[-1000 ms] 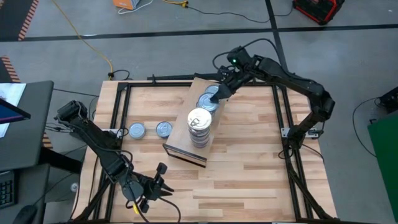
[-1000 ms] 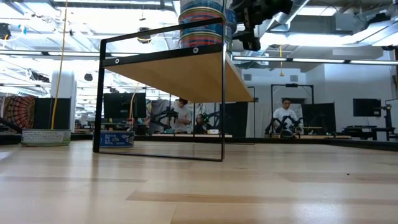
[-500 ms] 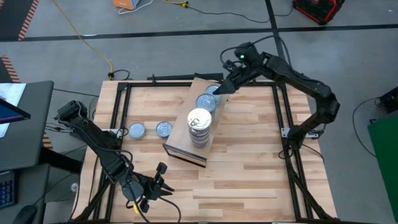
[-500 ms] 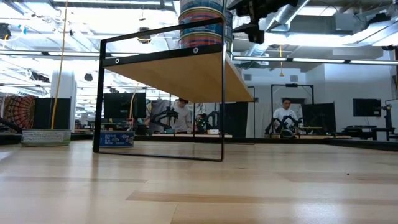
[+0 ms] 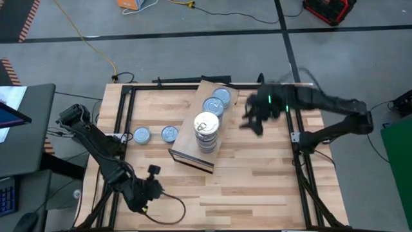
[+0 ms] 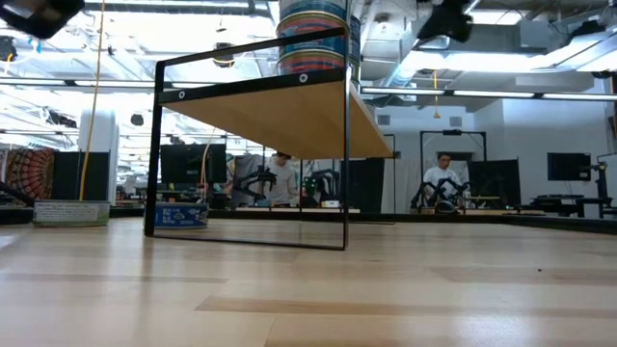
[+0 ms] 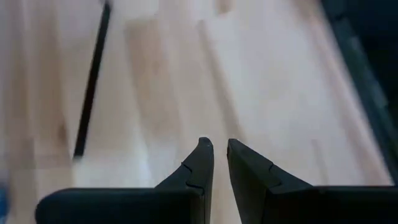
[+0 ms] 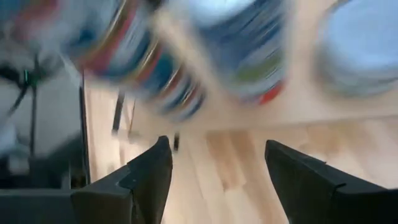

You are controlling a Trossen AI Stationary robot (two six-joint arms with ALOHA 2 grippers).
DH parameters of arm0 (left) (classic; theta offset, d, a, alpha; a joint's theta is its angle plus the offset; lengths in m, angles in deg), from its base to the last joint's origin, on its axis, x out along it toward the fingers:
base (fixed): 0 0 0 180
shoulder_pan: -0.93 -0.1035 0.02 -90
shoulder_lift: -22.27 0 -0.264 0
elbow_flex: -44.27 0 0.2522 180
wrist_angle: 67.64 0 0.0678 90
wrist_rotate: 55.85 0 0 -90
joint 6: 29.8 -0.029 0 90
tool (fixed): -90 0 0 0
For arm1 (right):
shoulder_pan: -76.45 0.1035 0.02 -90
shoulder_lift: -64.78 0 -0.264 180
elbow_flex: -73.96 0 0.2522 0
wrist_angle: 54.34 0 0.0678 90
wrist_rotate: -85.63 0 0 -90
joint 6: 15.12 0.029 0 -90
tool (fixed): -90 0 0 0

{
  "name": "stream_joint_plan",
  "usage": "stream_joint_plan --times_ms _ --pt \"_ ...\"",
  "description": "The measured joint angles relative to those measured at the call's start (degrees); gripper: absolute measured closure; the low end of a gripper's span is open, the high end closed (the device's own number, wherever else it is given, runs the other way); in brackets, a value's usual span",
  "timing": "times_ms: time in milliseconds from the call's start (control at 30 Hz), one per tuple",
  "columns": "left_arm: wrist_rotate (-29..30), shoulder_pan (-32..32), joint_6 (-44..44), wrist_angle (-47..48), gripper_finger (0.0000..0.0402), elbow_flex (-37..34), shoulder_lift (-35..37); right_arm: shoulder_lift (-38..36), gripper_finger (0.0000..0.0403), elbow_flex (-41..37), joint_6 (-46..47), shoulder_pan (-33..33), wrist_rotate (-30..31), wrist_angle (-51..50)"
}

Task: Stack canned seafood by type on shelf
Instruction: Stack the blue tuna can on top of the blue tuna can on the shelf

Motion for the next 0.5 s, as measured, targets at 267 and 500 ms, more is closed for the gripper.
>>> stream_joint_plan --times_ms 267,500 --pt "5.0 -1.3 8.6 8.6 0.0356 0.0 0.0 -4.4 0.0121 -20.4 4.6 25.0 23.8 26.9" --pt "4.7 -4.9 16.9 18.3 0.0356 -0.2 0.8 -1.9 0.0121 -28.6 -4.2 38.1 44.9 51.0"
